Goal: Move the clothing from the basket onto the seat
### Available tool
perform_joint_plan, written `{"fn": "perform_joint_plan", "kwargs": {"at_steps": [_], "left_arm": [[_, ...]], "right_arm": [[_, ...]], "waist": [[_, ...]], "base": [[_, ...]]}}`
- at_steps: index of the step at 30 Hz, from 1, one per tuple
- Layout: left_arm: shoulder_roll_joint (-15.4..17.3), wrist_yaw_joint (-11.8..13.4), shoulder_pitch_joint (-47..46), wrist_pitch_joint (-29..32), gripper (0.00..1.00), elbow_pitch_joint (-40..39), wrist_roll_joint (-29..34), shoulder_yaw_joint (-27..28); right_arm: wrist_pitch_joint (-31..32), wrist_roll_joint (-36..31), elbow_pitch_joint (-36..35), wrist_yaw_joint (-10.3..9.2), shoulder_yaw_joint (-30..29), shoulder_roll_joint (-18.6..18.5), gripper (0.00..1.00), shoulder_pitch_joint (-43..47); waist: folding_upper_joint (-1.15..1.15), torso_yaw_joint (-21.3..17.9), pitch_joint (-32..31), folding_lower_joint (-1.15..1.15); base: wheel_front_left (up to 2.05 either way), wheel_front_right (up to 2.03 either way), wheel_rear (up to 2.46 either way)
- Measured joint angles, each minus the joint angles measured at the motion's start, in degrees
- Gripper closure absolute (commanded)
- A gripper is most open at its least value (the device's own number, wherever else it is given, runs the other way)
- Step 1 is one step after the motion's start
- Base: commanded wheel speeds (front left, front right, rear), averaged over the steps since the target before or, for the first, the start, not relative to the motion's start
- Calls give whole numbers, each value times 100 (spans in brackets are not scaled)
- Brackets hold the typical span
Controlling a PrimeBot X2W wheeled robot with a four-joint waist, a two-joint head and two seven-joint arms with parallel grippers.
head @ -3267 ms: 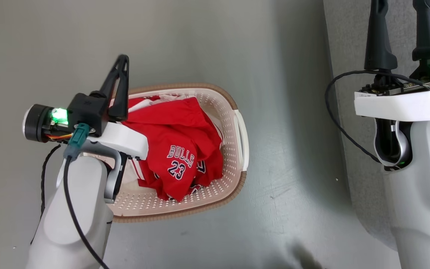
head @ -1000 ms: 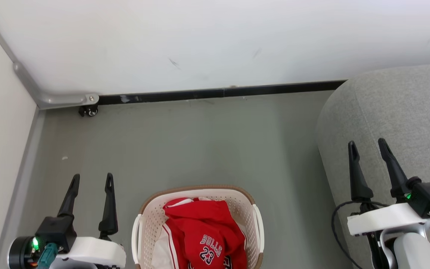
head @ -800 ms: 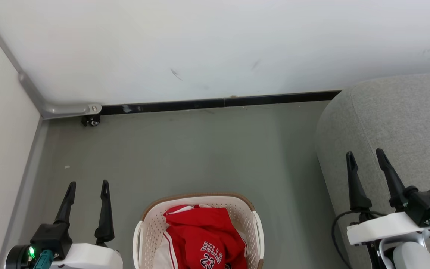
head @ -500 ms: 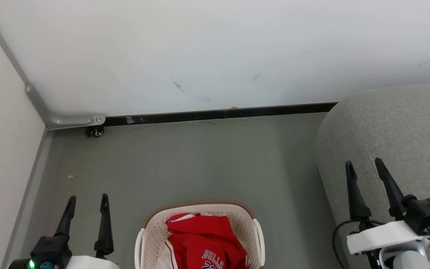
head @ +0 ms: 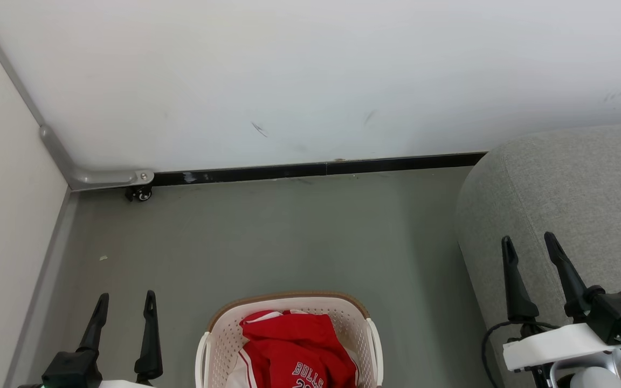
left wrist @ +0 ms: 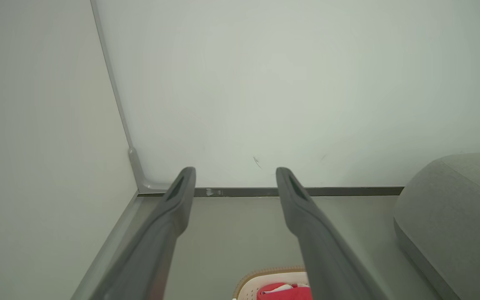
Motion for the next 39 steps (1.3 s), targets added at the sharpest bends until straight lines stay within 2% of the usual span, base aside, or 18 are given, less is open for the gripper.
{"fn": "perform_joint_plan", "kwargs": {"at_steps": [20, 39], "left_arm": [[41, -169, -31, 1, 0, -115, 125, -105], [131, -455, -879, 1, 0, 781, 488, -638]], "right_arm": [[102, -4, -455, 0, -32, 18, 0, 86], [159, -53, -1080, 0, -267, 23, 0, -313]], "waist": [[0, -67, 320, 0], [0, -261, 1133, 0]], "base": [[0, 0, 0], [0, 0, 0]]}}
